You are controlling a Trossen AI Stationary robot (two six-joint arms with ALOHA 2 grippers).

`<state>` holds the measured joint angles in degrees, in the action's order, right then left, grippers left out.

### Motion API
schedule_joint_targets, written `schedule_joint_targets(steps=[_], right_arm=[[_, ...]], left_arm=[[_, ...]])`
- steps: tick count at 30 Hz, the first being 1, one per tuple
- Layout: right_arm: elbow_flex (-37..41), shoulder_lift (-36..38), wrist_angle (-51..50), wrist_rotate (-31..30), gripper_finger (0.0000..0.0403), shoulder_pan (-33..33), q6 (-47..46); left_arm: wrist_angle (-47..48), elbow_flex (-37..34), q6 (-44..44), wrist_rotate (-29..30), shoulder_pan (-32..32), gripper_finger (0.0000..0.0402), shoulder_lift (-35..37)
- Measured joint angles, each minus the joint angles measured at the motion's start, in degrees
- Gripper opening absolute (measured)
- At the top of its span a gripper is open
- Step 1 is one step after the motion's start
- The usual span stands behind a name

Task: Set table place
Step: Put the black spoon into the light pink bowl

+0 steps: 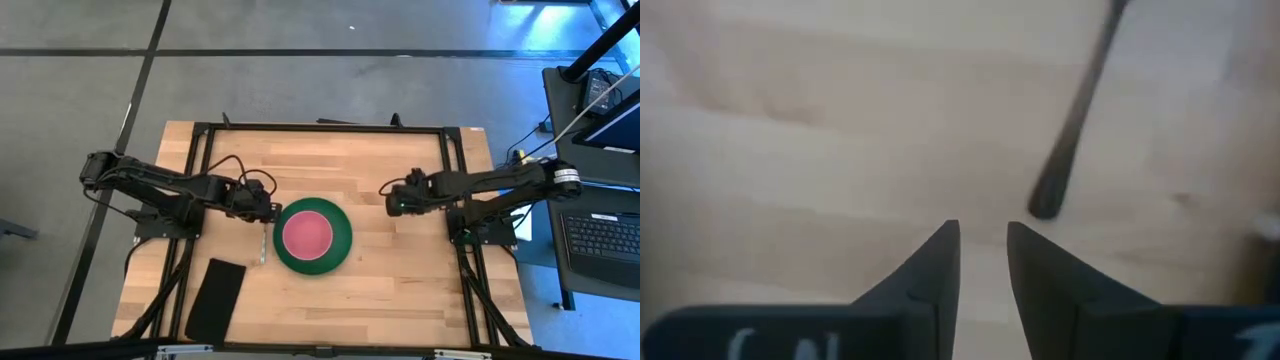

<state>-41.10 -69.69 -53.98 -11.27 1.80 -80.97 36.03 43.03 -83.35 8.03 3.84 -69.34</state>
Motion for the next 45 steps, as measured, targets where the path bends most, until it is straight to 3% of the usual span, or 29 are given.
schedule_joint_targets(steps=[3, 7, 17, 37, 45], right_arm=[[3.41, 0.00, 1.39, 3.11, 0.0090, 0.07, -0.12], [5.25, 0.00, 1.50, 2.27, 0.0090, 0.22, -1.10], [5.90, 0.00, 1.26, -17.98, 0.0090, 0.75, -3.41], [5.90, -0.29, 2.56, -17.81, 0.0090, 6.93, -2.89], [5.90, -4.85, 2.59, -15.12, 0.0090, 6.93, -3.93]], left_arm=[[-0.02, 0.00, -0.02, -0.01, -0.14, 0.0124, 0.00], [-0.04, 0.00, -0.02, -0.01, -0.14, 0.0124, 0.00], [-0.07, 0.00, -0.04, -0.01, -0.10, 0.0124, 0.00], [-0.15, 0.00, -0.22, -0.01, -0.10, 0.0124, 0.00], [-0.13, 0.00, -0.07, -0.01, -0.10, 0.0124, 0.00]])
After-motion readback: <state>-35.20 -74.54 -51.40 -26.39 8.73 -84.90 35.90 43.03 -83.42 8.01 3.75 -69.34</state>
